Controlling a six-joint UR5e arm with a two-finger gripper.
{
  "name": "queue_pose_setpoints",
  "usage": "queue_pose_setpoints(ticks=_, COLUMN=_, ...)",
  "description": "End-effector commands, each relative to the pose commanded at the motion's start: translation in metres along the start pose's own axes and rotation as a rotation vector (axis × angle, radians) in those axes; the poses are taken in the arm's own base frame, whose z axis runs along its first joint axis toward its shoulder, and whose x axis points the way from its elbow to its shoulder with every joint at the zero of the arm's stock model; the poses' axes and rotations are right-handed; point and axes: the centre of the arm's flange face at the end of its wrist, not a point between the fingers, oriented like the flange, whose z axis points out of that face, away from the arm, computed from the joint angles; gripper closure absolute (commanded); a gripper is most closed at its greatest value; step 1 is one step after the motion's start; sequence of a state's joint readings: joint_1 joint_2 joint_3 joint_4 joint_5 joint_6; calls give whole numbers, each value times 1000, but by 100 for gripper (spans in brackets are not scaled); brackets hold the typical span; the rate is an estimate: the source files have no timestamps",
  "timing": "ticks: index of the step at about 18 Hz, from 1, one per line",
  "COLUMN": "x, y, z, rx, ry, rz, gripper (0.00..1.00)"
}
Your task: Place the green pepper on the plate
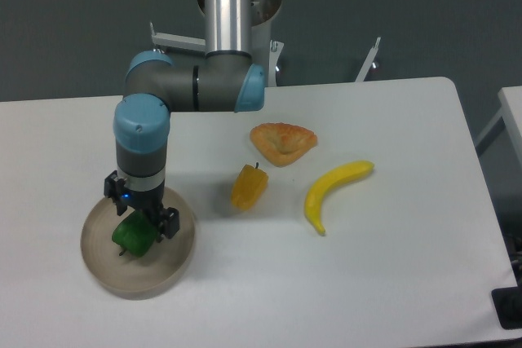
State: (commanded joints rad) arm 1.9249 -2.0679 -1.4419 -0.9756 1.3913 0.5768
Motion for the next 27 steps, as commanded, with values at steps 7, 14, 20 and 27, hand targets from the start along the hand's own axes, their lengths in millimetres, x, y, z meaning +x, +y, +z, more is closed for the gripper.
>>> queue_pose_setpoints(ticks=7, x=-110, y=53, z=-58, rx=12, ry=-117, rz=-10, gripper=0)
queue_pose_setpoints(ticks=14, x=-205, y=118, z=-85, rx=-55, ry=-210, rz=65, gripper=0)
queue_pose_setpoints(ticks=20, x=-252, y=146, z=-101, rx=-94, ry=-266, rz=77, gripper=0)
queue_pose_setpoints(ticks=27, x=-261, y=150, z=-108, rx=-97, ry=-285, rz=77, gripper=0)
